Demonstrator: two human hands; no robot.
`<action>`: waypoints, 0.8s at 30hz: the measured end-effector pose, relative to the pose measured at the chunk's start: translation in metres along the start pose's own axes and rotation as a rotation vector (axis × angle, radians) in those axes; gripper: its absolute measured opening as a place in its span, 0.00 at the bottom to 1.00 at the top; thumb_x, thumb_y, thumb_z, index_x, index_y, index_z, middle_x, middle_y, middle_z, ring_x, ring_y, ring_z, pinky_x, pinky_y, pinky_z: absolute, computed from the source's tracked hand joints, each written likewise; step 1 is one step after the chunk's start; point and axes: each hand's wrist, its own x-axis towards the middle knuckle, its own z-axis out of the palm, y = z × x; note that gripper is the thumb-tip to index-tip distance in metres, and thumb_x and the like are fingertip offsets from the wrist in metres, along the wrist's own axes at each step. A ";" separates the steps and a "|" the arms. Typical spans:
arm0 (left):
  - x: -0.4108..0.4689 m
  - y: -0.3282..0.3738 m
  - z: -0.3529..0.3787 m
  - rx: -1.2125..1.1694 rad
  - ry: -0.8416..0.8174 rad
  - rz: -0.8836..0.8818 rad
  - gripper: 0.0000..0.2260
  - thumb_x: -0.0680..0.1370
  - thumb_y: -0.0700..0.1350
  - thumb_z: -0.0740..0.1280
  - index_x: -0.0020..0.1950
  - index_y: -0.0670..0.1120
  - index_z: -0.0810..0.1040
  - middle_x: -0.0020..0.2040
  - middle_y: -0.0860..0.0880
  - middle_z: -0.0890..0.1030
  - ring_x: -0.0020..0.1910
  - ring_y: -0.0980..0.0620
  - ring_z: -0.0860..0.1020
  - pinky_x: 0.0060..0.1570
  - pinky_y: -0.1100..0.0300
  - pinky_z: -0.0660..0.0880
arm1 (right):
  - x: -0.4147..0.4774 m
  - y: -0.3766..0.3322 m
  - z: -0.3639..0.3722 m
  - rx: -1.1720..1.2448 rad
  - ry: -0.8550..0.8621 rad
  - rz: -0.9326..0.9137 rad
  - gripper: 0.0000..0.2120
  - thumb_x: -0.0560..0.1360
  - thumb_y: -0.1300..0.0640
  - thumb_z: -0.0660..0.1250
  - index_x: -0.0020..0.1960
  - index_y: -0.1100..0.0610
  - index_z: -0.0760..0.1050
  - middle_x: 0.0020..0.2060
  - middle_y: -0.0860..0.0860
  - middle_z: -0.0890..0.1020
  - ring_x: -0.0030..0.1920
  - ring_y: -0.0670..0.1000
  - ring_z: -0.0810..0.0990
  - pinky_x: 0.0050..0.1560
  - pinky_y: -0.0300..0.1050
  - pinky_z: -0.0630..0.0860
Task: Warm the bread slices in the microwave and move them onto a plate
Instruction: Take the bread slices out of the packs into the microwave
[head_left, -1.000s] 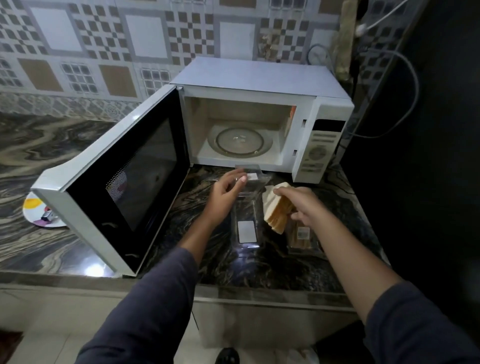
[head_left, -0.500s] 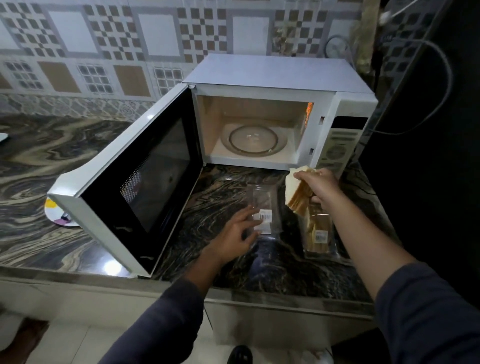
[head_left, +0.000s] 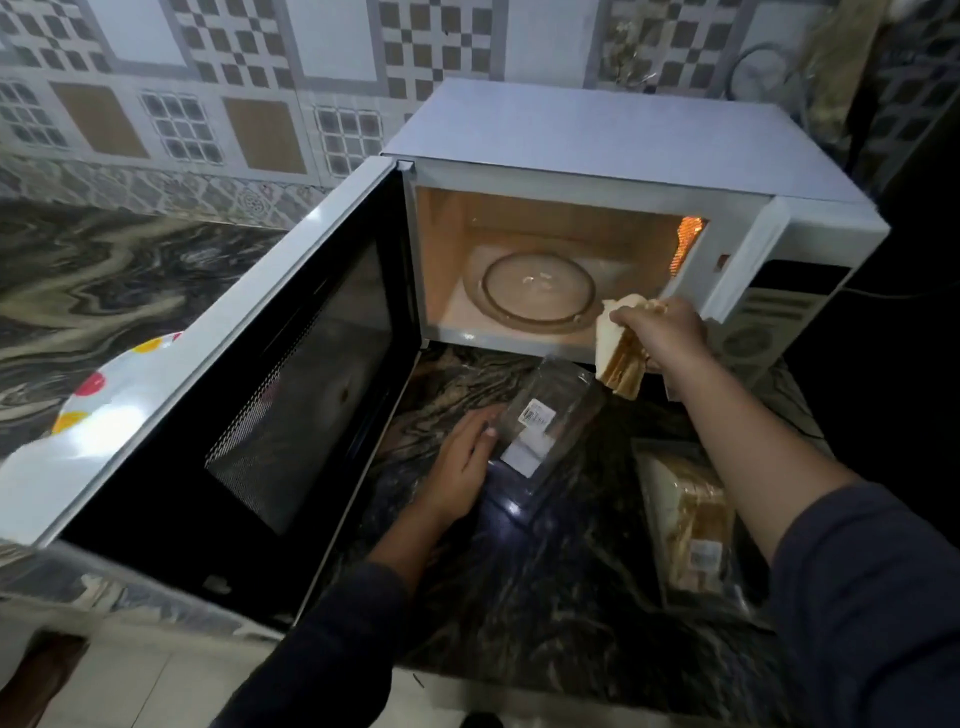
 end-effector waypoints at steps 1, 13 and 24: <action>0.007 -0.006 0.000 -0.015 -0.017 0.009 0.20 0.77 0.46 0.52 0.62 0.41 0.75 0.60 0.45 0.77 0.59 0.65 0.72 0.61 0.74 0.64 | 0.007 -0.007 0.002 -0.035 -0.009 -0.010 0.26 0.70 0.51 0.71 0.64 0.59 0.69 0.58 0.56 0.76 0.54 0.55 0.77 0.57 0.54 0.76; 0.038 -0.020 0.001 0.146 -0.276 0.053 0.25 0.71 0.48 0.51 0.59 0.43 0.79 0.59 0.47 0.80 0.59 0.54 0.76 0.62 0.63 0.71 | 0.069 -0.043 0.038 -0.103 0.027 -0.031 0.23 0.69 0.49 0.70 0.60 0.58 0.75 0.57 0.55 0.80 0.57 0.55 0.79 0.58 0.50 0.77; 0.094 -0.047 0.017 0.602 -0.062 -0.157 0.22 0.79 0.45 0.54 0.73 0.41 0.64 0.73 0.42 0.65 0.74 0.46 0.61 0.73 0.59 0.53 | 0.119 -0.046 0.066 -0.154 -0.022 -0.148 0.26 0.73 0.50 0.68 0.68 0.59 0.68 0.64 0.57 0.75 0.64 0.57 0.73 0.61 0.43 0.69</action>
